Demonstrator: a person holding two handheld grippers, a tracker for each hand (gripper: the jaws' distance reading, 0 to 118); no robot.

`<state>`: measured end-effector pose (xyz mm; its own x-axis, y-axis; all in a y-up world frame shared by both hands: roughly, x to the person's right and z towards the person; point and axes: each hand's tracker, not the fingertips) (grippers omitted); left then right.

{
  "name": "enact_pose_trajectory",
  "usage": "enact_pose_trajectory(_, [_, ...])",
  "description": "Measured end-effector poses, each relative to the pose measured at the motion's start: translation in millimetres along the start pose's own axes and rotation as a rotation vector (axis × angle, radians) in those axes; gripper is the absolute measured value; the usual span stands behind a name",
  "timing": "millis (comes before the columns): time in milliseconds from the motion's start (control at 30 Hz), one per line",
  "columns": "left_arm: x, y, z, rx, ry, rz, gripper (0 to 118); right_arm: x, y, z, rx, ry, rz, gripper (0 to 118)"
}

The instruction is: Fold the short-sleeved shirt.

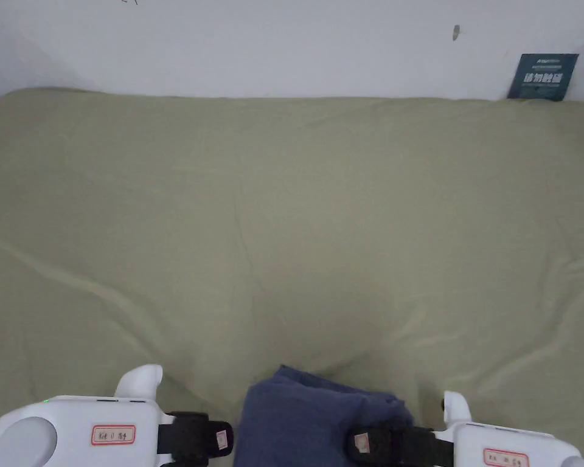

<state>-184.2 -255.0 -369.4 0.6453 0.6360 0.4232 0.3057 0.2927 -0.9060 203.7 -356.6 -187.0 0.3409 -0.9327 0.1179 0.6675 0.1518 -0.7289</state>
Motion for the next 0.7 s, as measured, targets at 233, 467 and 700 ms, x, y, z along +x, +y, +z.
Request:
enact_pose_trajectory(233, [-16.7,16.4,-27.1,-0.119,-0.232,0.067,117,3.4,4.5,5.3,-0.012,0.032,-0.025,3])
enact_pose_trajectory(467, [-6.2,27.1,-68.0,-0.138,-0.346,0.029,111,3.9,6.7,2.8,-0.029,0.042,-0.028,3])
enact_pose_trajectory(700, [-0.3,27.1,-67.1,-0.112,-0.217,0.006,31,-15.3,3.9,11.6,-0.001,-0.012,0.022,3])
